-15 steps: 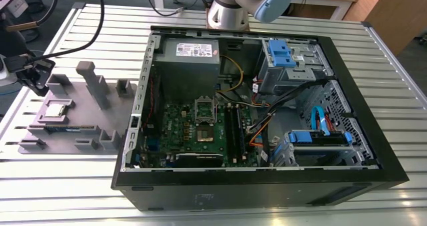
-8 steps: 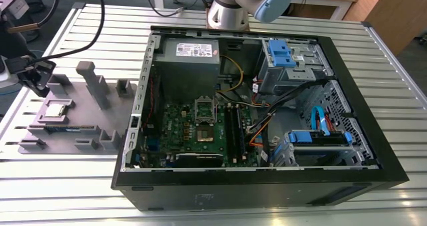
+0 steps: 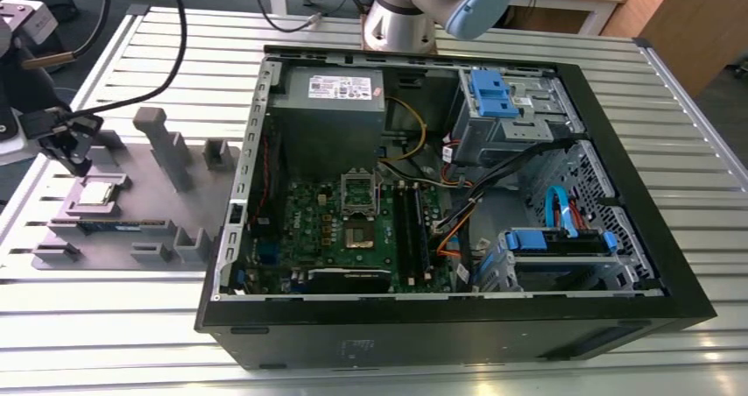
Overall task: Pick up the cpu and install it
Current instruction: 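Pick up the cpu and move it towards the insertion slot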
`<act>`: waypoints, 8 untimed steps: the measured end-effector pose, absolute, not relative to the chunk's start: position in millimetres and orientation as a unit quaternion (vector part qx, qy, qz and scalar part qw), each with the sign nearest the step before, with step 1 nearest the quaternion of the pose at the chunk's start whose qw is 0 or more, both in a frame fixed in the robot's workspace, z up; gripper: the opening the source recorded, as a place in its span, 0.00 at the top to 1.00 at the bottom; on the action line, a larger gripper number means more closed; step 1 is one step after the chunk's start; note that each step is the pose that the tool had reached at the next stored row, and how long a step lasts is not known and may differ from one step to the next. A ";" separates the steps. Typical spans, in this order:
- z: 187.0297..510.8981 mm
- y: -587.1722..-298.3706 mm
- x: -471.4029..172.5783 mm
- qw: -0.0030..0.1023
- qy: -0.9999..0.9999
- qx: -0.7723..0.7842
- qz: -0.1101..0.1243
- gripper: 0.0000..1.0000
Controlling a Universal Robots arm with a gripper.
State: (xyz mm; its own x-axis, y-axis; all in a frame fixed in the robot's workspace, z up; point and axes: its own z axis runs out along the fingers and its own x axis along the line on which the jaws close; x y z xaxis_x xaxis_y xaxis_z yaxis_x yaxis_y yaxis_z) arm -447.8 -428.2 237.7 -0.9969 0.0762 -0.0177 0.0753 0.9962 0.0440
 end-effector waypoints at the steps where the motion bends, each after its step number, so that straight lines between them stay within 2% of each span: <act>1: 236.7 -428.2 -447.8 0.010 0.999 0.038 0.022 0.89; 8: 234.8 -428.2 -447.8 0.010 0.999 0.038 0.022 0.89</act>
